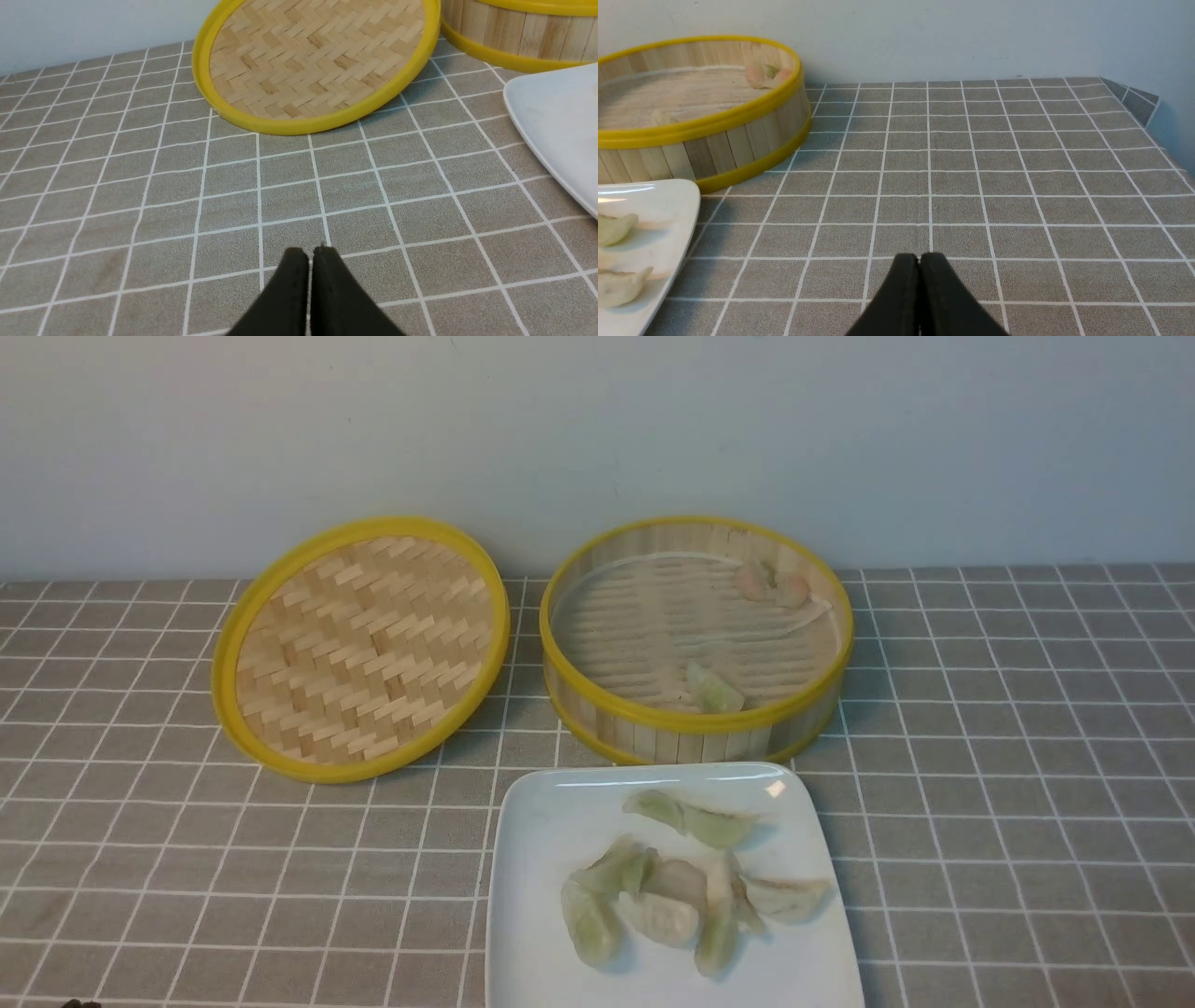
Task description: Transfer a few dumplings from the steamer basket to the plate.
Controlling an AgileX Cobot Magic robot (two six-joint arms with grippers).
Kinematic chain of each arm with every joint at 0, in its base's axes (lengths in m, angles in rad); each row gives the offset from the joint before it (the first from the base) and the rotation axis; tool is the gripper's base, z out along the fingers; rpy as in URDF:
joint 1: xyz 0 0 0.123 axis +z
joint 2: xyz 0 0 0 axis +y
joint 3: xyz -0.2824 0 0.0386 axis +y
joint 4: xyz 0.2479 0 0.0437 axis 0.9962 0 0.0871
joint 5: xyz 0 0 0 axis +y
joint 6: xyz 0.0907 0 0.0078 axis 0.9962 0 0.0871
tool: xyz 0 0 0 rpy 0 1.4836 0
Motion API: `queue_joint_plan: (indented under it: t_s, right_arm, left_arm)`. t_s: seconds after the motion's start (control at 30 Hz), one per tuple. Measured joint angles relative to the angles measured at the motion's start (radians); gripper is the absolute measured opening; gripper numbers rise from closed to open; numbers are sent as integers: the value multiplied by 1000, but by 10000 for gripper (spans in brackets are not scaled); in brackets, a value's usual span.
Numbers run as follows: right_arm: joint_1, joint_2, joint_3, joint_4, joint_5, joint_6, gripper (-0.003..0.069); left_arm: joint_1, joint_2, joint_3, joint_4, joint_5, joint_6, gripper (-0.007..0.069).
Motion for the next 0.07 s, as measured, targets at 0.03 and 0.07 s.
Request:
queue_joint_plan:
  t_s: [0.03, 0.07]
  right_arm:
    - [0, 0, 0, 0, 0, 0, -15]
    - [0, 0, 0, 0, 0, 0, -15]
  left_arm:
    - [0, 0, 0, 0, 0, 0, -5]
    - [0, 0, 0, 0, 0, 0, -5]
